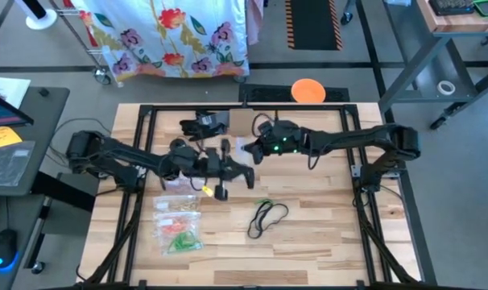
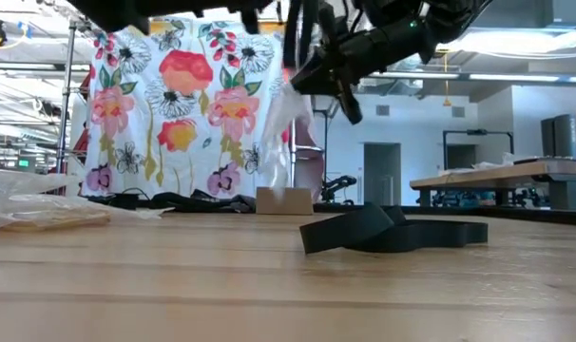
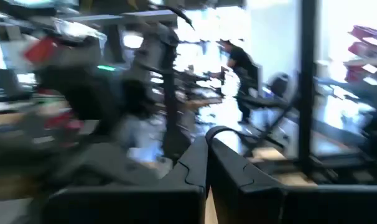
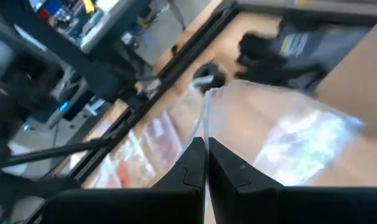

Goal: Sort rubber bands
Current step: Put the black rubber band into the transparent zip bag

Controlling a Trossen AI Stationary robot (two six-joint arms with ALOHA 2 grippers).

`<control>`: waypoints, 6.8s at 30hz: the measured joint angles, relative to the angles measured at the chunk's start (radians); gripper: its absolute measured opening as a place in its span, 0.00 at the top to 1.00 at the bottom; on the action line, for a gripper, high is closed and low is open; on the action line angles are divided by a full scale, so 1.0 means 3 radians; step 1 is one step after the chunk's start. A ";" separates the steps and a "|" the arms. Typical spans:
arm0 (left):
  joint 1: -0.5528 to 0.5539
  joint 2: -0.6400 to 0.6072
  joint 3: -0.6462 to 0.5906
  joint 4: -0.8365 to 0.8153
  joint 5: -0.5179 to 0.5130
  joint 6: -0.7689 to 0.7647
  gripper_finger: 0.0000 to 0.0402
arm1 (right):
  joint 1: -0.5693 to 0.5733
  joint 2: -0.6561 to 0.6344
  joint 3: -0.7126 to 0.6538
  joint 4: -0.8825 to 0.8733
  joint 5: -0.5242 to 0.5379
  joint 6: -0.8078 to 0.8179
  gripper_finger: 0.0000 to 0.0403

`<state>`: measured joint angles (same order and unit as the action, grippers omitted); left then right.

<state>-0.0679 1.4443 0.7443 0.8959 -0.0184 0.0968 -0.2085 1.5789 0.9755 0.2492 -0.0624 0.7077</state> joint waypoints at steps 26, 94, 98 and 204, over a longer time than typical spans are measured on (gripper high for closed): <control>0.0245 0.0474 0.0117 -0.0644 -0.0630 -0.0097 1.00 | 0.0175 -0.0040 0.0004 -0.0101 -0.0135 0.0008 1.00; -0.0097 0.0044 0.0121 -0.1209 -0.0852 -0.0863 1.00 | 0.0505 -0.0116 -0.0002 0.0063 0.0826 -0.0076 1.00; -0.0004 0.0043 0.0121 -0.1222 -0.0814 -0.1049 1.00 | 0.0541 -0.0116 -0.0002 0.0085 0.0827 -0.0088 1.00; -0.0074 0.0044 0.0153 -0.1570 -0.1525 -0.2172 1.00 | 0.0841 -0.0119 -0.0001 0.0040 0.1541 -0.0126 1.00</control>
<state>-0.0902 1.4574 0.7902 0.4248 -0.4760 -0.5549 0.0437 1.5431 0.9752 0.2611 0.3999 0.6701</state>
